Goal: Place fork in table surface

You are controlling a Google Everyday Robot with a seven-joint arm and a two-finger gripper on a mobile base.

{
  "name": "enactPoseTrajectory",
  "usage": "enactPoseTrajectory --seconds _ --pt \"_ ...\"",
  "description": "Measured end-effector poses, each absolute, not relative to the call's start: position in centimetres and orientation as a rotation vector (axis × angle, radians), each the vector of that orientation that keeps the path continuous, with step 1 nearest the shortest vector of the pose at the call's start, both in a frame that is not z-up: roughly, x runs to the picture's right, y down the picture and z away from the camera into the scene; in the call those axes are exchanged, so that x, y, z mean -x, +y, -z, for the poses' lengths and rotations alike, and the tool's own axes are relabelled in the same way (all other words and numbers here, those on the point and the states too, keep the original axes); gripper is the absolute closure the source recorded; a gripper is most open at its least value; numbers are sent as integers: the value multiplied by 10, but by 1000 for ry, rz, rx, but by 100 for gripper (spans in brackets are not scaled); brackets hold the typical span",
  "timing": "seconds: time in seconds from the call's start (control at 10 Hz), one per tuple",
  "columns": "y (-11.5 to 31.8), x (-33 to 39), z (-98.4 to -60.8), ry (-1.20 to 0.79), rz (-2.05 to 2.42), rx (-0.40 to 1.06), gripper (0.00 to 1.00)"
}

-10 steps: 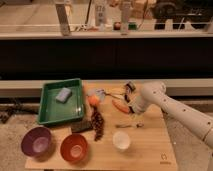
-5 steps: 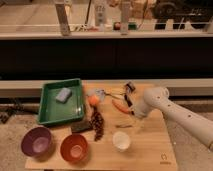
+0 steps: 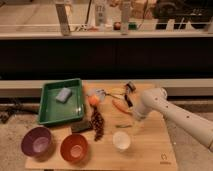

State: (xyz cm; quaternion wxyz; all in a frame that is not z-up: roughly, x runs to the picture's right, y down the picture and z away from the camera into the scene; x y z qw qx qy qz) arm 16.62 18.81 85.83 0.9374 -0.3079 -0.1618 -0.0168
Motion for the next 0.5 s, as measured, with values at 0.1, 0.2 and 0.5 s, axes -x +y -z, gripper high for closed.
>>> enactPoseTrajectory --seconds 0.1,0.2,0.5 --pt "190 -168 -859 -324 27 634 20" --pt "194 -168 -861 -320 20 641 20" --pt "199 -171 -866 -307 -3 655 30"
